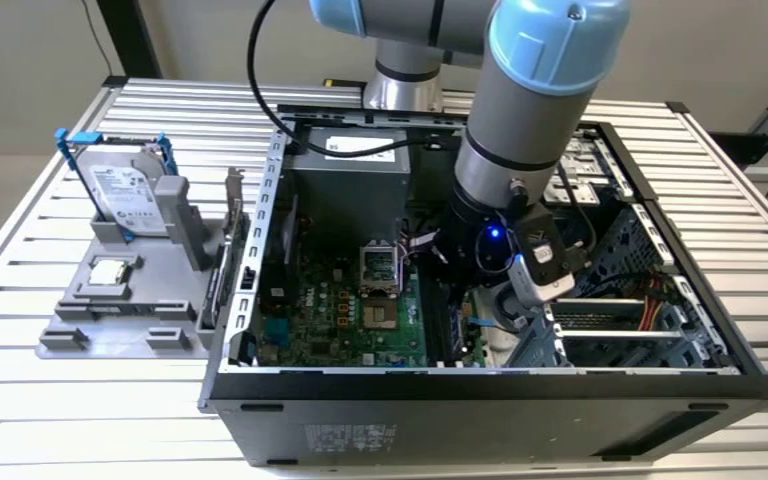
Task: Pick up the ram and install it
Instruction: 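Insert the ram into the slot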
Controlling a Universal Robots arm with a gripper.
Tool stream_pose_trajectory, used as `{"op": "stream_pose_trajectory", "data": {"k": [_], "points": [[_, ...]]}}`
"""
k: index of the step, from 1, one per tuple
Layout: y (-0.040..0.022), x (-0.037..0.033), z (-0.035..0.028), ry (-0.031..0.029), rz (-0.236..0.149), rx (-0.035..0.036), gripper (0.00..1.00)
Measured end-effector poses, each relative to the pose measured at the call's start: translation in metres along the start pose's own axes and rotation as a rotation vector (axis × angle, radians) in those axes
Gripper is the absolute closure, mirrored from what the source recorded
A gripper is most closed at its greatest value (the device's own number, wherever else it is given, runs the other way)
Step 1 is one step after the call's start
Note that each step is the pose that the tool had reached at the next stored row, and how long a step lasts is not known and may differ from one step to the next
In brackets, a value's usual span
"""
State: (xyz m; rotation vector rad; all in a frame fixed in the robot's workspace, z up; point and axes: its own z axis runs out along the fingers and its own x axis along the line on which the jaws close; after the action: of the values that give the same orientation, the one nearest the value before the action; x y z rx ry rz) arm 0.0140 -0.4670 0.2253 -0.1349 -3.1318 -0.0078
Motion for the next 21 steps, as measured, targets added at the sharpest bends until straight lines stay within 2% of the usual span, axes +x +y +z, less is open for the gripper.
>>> {"op": "stream_pose_trajectory", "data": {"k": [11,21], "points": [[0.0012,-0.0016,0.0031,0.0000,-0.011,0.0008,1.00],[0.0011,0.0008,0.0037,0.0000,-0.014,0.0008,1.00]]}}
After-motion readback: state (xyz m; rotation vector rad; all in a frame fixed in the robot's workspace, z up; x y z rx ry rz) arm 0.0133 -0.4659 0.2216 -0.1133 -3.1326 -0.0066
